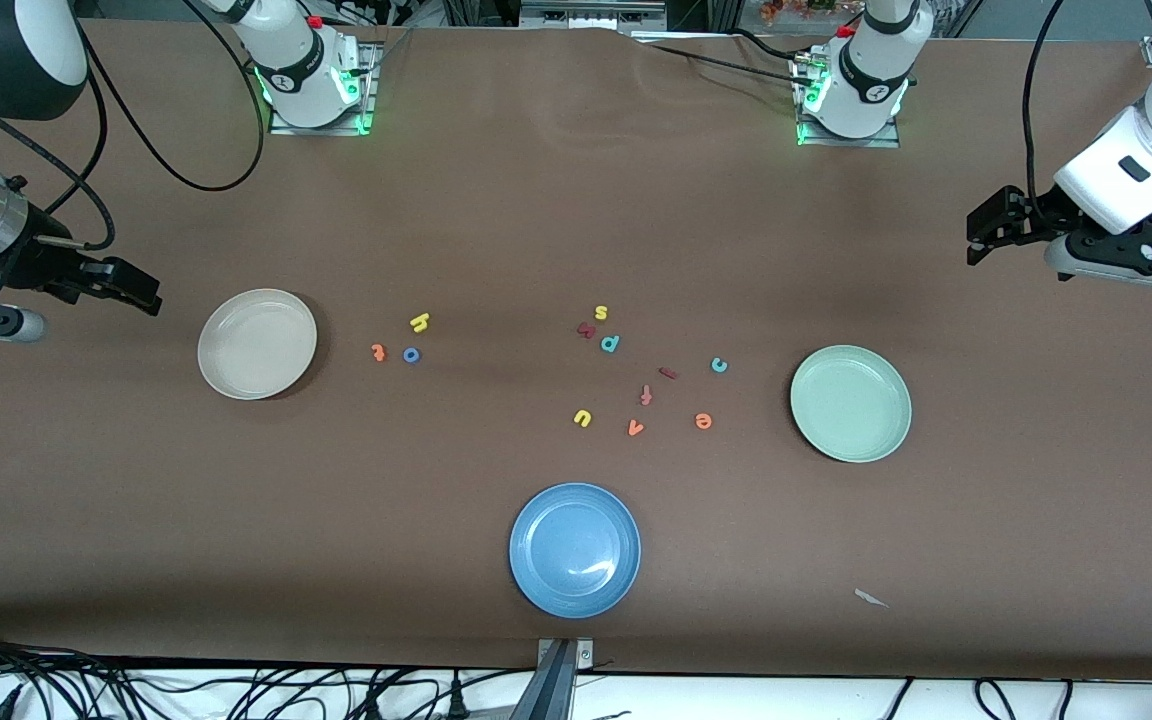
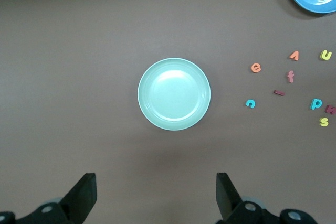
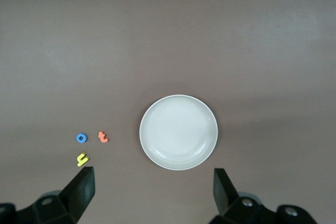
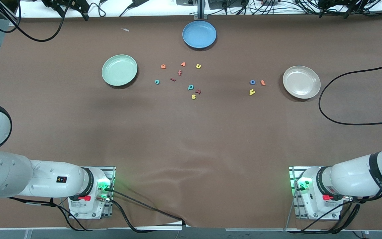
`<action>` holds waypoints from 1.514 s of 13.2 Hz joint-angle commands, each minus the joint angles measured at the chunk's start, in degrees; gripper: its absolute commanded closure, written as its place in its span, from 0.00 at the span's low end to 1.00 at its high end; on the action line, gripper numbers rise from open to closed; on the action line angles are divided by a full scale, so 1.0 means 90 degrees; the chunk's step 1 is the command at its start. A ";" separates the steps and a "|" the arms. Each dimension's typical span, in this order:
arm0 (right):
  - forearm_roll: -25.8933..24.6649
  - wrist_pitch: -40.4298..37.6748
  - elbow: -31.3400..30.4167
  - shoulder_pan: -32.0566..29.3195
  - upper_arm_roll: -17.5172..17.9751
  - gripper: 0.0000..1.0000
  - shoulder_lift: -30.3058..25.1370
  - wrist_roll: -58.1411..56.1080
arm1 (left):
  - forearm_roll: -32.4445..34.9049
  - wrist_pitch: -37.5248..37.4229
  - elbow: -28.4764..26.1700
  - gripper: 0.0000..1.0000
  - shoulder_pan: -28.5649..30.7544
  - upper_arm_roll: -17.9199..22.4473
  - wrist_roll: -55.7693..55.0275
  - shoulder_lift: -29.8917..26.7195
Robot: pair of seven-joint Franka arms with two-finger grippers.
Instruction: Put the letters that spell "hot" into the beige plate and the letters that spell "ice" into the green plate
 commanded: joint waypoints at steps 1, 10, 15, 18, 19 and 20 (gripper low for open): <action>-0.0009 -0.0099 0.0039 0.0040 0.0018 0.00 -0.0059 0.0104 | 0.0165 -0.0051 0.0328 0.00 -0.0021 -0.0045 0.0094 0.0210; -0.0009 -0.0089 0.0049 0.0050 0.0018 0.00 -0.0059 0.0075 | 0.0156 -0.0060 0.0318 0.00 -0.0021 -0.0084 0.0104 0.0230; 0.0001 -0.0099 0.0039 0.0050 0.0008 0.00 -0.0059 0.0095 | 0.0156 -0.0060 0.0318 0.00 -0.0021 -0.0152 0.0085 0.0240; -0.0009 -0.0099 0.0039 0.0050 0.0008 0.00 -0.0059 0.0085 | 0.0156 -0.0080 0.0308 0.00 -0.0001 -0.0162 0.0094 0.0240; 0.0001 -0.0099 0.0039 0.0050 0.0008 0.00 -0.0059 0.0095 | 0.0156 -0.0080 0.0308 0.00 0.0018 -0.0153 0.0104 0.0240; 0.0001 -0.0099 0.0039 0.0050 0.0008 0.00 -0.0059 0.0104 | 0.0146 -0.0080 0.0279 0.00 0.0047 -0.0152 0.0124 0.0240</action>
